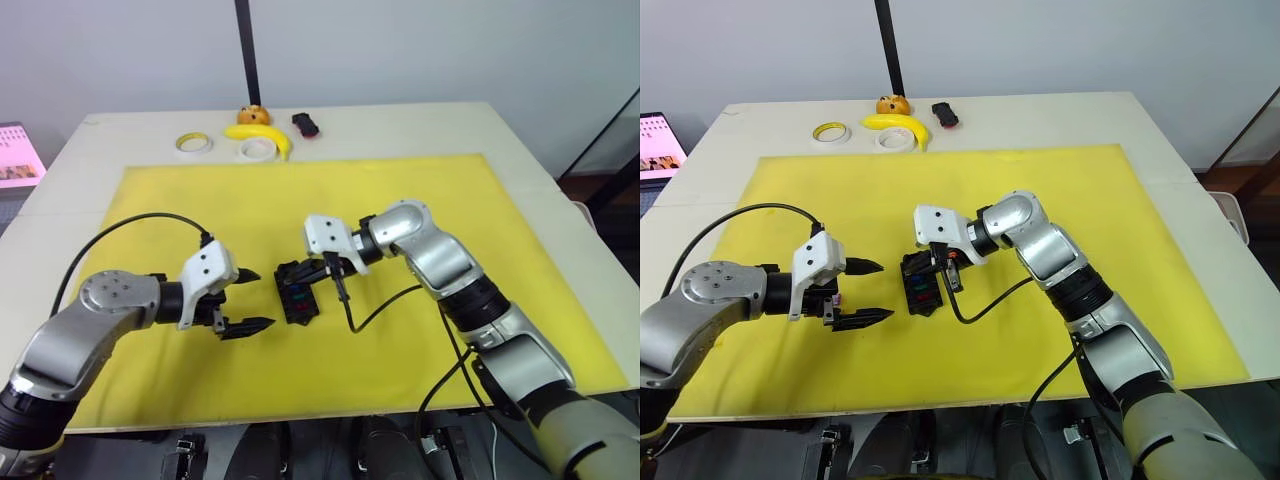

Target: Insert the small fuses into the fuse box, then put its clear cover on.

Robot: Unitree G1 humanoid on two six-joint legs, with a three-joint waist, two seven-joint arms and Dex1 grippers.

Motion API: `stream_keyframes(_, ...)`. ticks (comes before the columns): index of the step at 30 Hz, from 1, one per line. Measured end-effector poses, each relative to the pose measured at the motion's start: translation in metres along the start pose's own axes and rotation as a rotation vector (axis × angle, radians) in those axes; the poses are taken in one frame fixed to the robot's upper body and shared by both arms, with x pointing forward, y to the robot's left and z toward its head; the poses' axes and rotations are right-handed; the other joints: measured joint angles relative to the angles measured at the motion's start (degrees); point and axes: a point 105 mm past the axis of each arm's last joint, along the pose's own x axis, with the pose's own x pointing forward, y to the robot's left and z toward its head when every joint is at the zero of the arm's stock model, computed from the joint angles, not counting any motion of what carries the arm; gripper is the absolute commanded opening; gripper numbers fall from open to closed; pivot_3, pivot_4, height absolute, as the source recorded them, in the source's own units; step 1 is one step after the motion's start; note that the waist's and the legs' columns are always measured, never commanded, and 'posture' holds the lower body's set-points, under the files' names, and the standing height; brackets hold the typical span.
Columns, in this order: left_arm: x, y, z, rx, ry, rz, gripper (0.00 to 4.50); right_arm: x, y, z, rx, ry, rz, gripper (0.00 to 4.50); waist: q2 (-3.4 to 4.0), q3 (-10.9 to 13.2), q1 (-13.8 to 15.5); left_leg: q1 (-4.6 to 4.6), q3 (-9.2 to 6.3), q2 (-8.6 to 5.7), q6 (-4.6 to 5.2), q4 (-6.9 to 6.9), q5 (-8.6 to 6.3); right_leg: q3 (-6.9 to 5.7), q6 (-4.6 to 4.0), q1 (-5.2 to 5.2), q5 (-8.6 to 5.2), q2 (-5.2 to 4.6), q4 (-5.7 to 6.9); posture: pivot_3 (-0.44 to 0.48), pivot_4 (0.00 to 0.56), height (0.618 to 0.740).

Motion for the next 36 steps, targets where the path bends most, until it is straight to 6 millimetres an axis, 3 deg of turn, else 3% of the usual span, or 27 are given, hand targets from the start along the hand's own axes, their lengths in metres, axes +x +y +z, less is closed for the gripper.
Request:
stream_keyframes(6, 0.0, 0.001, 0.0, 0.004, 0.005, 0.004, 4.5, 0.001, 0.001, -0.011, 0.024, 0.009, -0.004, 0.02, 0.0, 0.0, 0.0, 0.0, 0.0, -0.01, 0.0, 0.0, 0.0, 0.0, 0.0, 0.0, 0.0, 0.0, 0.0, 0.0, 0.15, 0.74)
stream_keyframes(36, 0.0, 0.001, -0.001, 0.006, 0.007, 0.006, 4.5, 0.008, 0.008, -0.028, -0.142, 0.036, 0.01, 0.02, 0.01, 0.0, 0.1, 0.79, -0.13, 0.04, 0.0, -0.04, -0.01, -0.04, -0.01, 0.91, -0.03, -0.01, -0.14, 0.0, 0.15, 0.74)
